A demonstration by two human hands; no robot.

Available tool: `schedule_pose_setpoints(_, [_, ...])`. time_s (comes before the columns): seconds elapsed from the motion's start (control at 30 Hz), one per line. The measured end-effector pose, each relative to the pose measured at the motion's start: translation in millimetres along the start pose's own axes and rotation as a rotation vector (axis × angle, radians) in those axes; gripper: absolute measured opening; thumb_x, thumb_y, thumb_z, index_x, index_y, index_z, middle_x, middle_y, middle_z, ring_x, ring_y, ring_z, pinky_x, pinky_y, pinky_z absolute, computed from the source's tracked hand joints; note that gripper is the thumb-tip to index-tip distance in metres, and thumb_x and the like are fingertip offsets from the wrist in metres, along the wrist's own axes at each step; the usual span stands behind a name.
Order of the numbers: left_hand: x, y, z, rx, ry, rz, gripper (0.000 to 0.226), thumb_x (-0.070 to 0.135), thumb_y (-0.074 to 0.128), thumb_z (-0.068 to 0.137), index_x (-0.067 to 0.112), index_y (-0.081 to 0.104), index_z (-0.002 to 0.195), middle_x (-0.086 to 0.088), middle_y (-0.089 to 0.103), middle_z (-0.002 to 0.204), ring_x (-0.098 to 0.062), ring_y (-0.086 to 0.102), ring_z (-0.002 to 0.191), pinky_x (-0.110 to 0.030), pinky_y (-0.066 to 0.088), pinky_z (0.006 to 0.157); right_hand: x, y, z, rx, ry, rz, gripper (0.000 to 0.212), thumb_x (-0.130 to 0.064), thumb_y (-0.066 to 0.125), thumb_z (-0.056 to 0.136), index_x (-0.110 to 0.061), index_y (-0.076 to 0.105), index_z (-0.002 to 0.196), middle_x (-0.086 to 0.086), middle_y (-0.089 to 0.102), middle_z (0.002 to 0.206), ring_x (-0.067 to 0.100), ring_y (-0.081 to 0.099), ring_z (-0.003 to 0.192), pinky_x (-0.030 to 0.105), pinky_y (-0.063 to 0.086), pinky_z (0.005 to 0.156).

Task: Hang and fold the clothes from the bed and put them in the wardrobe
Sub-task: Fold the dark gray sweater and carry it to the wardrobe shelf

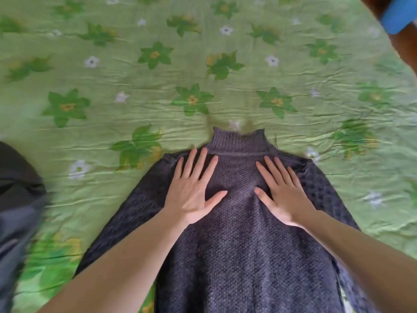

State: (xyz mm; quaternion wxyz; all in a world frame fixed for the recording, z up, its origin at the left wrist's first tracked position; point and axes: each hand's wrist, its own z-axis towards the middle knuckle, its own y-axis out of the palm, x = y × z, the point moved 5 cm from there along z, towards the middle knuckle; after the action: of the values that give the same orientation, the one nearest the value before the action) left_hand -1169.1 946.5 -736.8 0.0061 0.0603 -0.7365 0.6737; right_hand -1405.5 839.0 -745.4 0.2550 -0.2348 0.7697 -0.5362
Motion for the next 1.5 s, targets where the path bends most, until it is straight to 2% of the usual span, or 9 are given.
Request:
schedule_pose_setpoints(0.43, [25.5,-14.8,-3.8,0.052,-0.065,0.042,0.082,0.059,0.031,0.097,0.013,0.03,0.165,-0.015,0.021,0.173,-0.034,0.014,0.161,-0.056,0.014,0.129,5.8,-5.1,5.4,-0.09,-0.075,0.071,0.074,-0.072,0.01,0.1,-0.041,-0.014,0.162,-0.014,-0.028,0.167,0.01,-0.027,0.155,0.036,-0.014,0.126])
schedule_pose_setpoints(0.53, [65.2,-28.0,1.2,0.102,-0.099,-0.026,0.072,0.046,0.032,0.098,0.011,0.04,0.16,-0.014,0.035,0.168,-0.034,0.024,0.159,-0.055,0.017,0.129,12.9,-36.0,2.2,-0.072,-0.119,0.4,0.055,-0.049,0.033,0.11,-0.033,0.028,0.163,-0.007,0.018,0.172,0.013,0.012,0.159,0.03,0.009,0.127])
schedule_pose_setpoints(0.6, [100.8,-30.4,5.4,0.1,-0.095,-0.08,0.068,0.047,0.03,0.102,0.012,0.041,0.16,-0.012,0.036,0.167,-0.032,0.027,0.158,-0.053,0.019,0.129,35.9,-65.6,-14.4,0.177,-0.06,0.62,0.039,-0.029,0.043,0.111,-0.022,0.056,0.148,-0.001,0.054,0.152,0.017,0.047,0.139,0.021,0.031,0.113])
schedule_pose_setpoints(0.7, [158.1,-28.9,16.7,0.064,0.004,-0.106,0.068,0.052,0.024,0.107,0.015,0.034,0.163,-0.009,0.031,0.17,-0.03,0.023,0.16,-0.05,0.018,0.13,96.8,-83.9,-60.8,0.481,0.232,0.63,0.032,-0.014,0.047,0.107,-0.017,0.058,0.137,0.003,0.056,0.136,0.021,0.056,0.117,0.031,0.045,0.1])
schedule_pose_setpoints(0.8, [206.1,-24.0,26.3,0.008,0.093,-0.116,0.069,0.055,0.019,0.108,0.018,0.023,0.167,-0.004,0.018,0.175,-0.025,0.01,0.162,-0.047,0.012,0.131,142.4,-58.9,-95.4,0.12,0.473,0.73,0.036,-0.034,0.056,0.105,-0.016,0.052,0.136,0.005,0.063,0.123,0.019,0.061,0.099,0.035,0.05,0.085])
schedule_pose_setpoints(1.1, [272.0,-0.1,18.6,-0.149,0.121,-0.07,0.076,0.063,0.017,0.105,0.024,0.002,0.169,-0.005,0.001,0.177,-0.027,0.001,0.163,-0.049,0.014,0.13,155.9,-28.8,-169.5,-0.553,0.24,1.165,0.031,-0.037,0.069,0.099,-0.045,0.062,0.128,-0.022,0.072,0.122,0.003,0.07,0.11,0.023,0.057,0.076])
schedule_pose_setpoints(1.23, [287.5,2.9,20.6,-0.187,0.094,-0.047,0.083,0.073,0.007,0.099,0.029,-0.006,0.168,-0.013,-0.004,0.176,-0.037,0.0,0.162,-0.053,0.01,0.13,190.1,-8.9,-222.2,-0.829,0.231,0.936,0.045,-0.04,0.074,0.094,-0.018,0.062,0.132,-0.004,0.067,0.11,0.01,0.064,0.093,0.026,0.052,0.075])
schedule_pose_setpoints(1.37, [302.5,-2.4,26.3,-0.153,0.05,-0.04,0.082,0.072,0.009,0.101,0.027,-0.002,0.168,-0.018,0.003,0.175,-0.04,0.005,0.161,-0.055,0.012,0.13,227.6,-30.3,-255.5,-0.694,0.304,0.986,0.021,-0.041,0.062,0.102,-0.026,0.07,0.114,-0.018,0.072,0.106,-0.005,0.069,0.094,0.017,0.054,0.075])
schedule_pose_setpoints(1.5, [339.6,-21.4,36.1,0.039,0.212,-0.093,0.065,0.053,0.025,0.11,0.018,0.024,0.166,-0.01,0.026,0.172,-0.029,0.019,0.161,-0.052,0.017,0.129,264.9,-59.2,-264.1,-0.433,0.351,1.102,0.038,-0.052,0.062,0.096,-0.016,0.07,0.108,-0.003,0.074,0.098,0.007,0.07,0.098,0.02,0.054,0.087])
